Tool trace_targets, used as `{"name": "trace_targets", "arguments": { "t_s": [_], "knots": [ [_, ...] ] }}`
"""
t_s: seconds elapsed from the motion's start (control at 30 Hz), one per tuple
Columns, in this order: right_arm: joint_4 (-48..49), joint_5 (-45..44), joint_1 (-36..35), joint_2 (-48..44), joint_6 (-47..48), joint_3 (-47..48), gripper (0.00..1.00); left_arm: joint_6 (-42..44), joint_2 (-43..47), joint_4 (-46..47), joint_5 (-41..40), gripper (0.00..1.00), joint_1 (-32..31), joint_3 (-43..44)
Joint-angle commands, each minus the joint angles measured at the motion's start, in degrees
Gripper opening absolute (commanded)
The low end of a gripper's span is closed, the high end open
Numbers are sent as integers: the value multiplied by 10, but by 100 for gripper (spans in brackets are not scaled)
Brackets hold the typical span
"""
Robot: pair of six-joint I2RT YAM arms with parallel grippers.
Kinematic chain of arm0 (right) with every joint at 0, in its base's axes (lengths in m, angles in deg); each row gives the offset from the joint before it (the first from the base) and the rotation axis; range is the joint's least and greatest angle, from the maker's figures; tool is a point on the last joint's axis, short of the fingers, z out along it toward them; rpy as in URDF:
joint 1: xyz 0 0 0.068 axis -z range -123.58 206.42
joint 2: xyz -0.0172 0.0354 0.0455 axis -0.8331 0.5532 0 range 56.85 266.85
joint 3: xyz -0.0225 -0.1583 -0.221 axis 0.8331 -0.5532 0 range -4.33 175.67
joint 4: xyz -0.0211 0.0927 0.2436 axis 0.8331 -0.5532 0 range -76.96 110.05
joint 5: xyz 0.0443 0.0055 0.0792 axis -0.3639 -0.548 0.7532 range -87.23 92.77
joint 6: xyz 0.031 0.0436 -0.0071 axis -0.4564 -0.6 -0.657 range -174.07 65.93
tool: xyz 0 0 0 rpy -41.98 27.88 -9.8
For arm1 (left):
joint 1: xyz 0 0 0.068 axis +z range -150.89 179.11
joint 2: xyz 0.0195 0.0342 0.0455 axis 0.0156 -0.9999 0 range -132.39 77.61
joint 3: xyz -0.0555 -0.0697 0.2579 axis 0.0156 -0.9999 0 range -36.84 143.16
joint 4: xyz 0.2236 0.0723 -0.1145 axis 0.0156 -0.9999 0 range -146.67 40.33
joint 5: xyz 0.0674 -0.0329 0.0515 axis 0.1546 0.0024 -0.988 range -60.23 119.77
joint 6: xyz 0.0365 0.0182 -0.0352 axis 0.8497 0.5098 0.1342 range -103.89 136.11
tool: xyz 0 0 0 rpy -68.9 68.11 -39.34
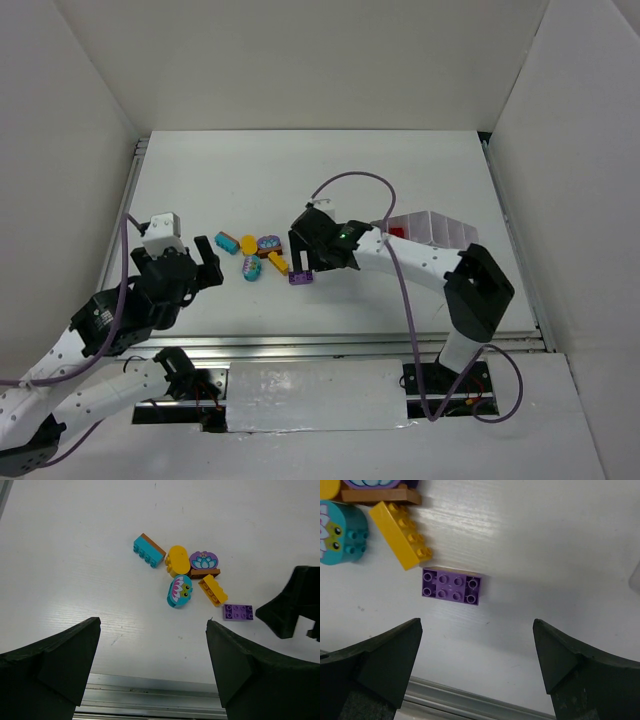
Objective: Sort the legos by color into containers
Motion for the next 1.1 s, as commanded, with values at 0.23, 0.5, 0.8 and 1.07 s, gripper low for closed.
{"name": "trace_targets", "arguments": {
  "t_s": [0.23,0.5,0.8,1.07],
  "knots": [
    [8,-26,-50,132,-62,84,99,8,-6,18,2,100,4,11],
    [-5,-34,-50,184,-62,103,100,15,-7,23,9,100,5,10],
    [-7,-54,-48,211,-41,119,92,21,-12,29,17,100,5,9],
    [3,-50,-50,172,-30,89,44,25,-15,32,20,100,5,8]
  ]
}}
